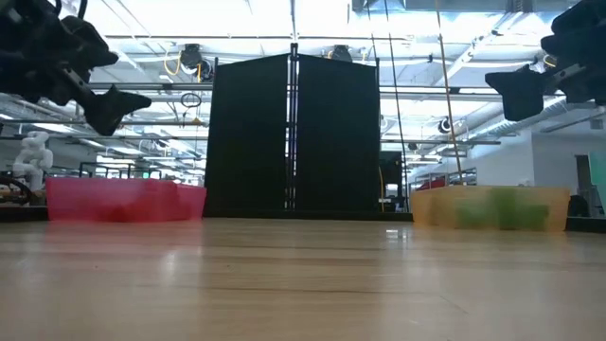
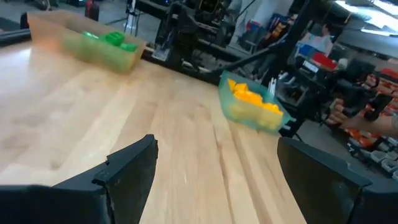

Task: Sort blocks
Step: Return to Home Position

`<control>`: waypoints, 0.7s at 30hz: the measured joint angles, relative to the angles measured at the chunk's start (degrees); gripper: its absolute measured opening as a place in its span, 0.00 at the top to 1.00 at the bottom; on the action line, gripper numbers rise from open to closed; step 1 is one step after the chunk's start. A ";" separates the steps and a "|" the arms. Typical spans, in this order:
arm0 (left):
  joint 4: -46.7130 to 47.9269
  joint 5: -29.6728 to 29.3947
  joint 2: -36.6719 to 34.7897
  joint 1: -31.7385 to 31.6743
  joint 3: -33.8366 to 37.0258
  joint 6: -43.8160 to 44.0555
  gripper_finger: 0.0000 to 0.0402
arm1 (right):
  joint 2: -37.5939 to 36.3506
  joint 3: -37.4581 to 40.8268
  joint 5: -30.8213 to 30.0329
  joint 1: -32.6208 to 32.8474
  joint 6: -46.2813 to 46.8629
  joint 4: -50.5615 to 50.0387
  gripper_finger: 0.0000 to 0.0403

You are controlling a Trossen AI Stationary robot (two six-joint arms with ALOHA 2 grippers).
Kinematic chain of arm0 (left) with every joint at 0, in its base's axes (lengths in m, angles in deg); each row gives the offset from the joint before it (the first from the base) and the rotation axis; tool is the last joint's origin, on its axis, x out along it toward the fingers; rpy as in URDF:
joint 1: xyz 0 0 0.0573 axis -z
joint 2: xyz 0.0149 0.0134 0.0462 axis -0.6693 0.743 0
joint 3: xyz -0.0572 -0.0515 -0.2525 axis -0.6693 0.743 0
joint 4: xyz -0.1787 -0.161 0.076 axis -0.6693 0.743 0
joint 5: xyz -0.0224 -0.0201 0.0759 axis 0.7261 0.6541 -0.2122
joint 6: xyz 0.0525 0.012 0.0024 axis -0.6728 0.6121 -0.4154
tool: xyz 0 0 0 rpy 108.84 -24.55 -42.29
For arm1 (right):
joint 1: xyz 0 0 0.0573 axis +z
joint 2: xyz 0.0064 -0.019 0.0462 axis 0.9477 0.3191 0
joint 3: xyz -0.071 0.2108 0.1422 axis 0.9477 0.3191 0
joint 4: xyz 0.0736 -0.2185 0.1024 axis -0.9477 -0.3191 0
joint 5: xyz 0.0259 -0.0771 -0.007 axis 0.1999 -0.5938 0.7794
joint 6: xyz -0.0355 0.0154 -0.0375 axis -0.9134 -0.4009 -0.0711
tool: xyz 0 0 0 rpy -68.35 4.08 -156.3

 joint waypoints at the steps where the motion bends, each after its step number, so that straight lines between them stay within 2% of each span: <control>1: -0.05 -0.02 0.03 0.00 0.01 -0.59 0.17 | 0.00 -0.02 0.00 0.02 0.02 0.13 0.15; 4: -0.03 -0.63 0.15 0.01 0.03 -3.09 0.17 | 0.02 -0.02 0.05 0.02 0.28 0.01 0.15; 12: 0.26 -9.14 0.17 -0.01 0.10 -7.45 0.17 | 0.06 -0.02 0.28 0.02 0.48 -2.22 0.15; 16: 0.05 -13.74 0.17 -0.01 0.10 -6.22 0.17 | 0.04 -0.02 -1.26 0.00 -0.54 -2.30 0.15; 21: 0.03 -14.72 0.17 0.00 0.10 -2.77 0.17 | 0.04 -0.04 -2.73 -0.23 -3.59 -2.21 0.15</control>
